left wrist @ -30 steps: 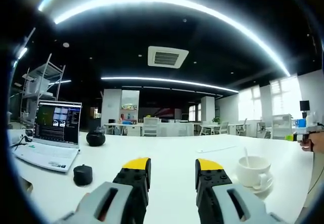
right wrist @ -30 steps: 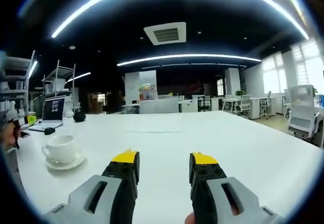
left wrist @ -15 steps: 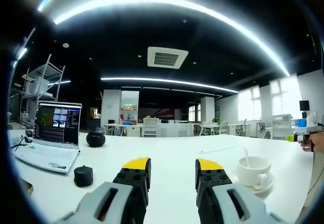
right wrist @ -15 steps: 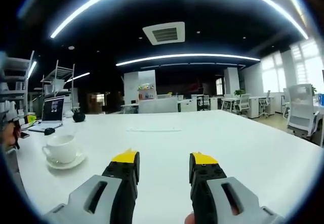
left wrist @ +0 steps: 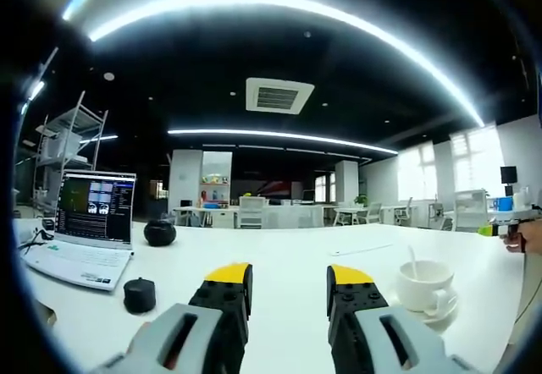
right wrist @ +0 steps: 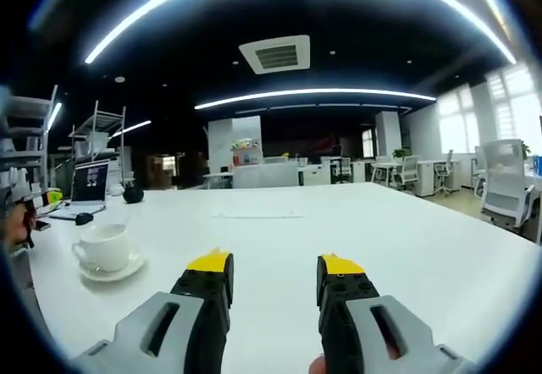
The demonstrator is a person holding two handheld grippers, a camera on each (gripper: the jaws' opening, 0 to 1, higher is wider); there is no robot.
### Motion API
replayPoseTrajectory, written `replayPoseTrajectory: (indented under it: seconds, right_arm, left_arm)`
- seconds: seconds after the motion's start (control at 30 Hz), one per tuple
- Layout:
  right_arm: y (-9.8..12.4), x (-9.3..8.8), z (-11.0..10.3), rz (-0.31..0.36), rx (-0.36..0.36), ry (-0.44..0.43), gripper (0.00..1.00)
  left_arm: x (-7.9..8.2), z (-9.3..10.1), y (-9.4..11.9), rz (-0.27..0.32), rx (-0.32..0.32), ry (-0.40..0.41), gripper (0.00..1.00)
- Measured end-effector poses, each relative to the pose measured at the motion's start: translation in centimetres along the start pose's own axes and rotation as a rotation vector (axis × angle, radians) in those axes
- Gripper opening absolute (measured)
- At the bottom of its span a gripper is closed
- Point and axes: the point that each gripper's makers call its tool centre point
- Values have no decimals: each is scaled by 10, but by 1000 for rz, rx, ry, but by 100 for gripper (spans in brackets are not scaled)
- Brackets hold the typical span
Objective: Tidy tabletop coffee trays, cups and spoons，present forward
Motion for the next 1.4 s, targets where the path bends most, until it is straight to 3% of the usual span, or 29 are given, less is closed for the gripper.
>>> replayPoseTrajectory:
  seconds: [0.47, 1.4]
  right_arm:
    - [-1, 2, -4, 3, 6, -2, 40]
    - [6, 1, 7, 8, -10, -6, 40]
  left_arm:
    - [3, 0, 1, 4, -2, 0, 37]
    - [4, 5, 1, 7, -8, -3, 37]
Point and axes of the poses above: the point that each gripper's makers call its tool centre point, and the gripper's own axes: y roughly backward along the fingers, z roughly to its right, x roughly out of its top
